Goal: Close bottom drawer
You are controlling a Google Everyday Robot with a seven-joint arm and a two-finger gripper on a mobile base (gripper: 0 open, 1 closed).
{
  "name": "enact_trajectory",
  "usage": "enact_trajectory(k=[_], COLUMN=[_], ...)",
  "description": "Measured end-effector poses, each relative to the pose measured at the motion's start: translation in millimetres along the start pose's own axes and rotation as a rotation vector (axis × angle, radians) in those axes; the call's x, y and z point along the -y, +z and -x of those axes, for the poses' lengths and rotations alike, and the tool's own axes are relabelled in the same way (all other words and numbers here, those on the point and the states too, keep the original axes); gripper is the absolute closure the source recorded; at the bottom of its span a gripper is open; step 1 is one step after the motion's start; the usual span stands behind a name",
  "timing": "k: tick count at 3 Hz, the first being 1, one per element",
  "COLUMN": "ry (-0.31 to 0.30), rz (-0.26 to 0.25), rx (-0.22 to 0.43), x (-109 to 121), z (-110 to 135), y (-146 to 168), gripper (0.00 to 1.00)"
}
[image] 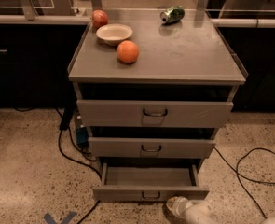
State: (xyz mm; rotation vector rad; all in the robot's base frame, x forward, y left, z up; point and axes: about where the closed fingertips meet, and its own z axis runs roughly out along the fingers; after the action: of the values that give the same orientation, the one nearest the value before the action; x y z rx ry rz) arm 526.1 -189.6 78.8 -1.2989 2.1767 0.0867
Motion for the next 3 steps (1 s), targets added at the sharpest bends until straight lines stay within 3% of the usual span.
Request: enact_trajectory(k=[1, 2, 3], ry=[0.264, 0.37, 0.351], rz=[-0.117, -0.194, -0.227], rx=[0.009, 0.044, 0.076], x=[12.7, 9.8, 17.8], z=[-28.8, -27.5, -1.4], y=[30.7, 51.1, 54.8], gripper=[1.0, 1.0, 0.84])
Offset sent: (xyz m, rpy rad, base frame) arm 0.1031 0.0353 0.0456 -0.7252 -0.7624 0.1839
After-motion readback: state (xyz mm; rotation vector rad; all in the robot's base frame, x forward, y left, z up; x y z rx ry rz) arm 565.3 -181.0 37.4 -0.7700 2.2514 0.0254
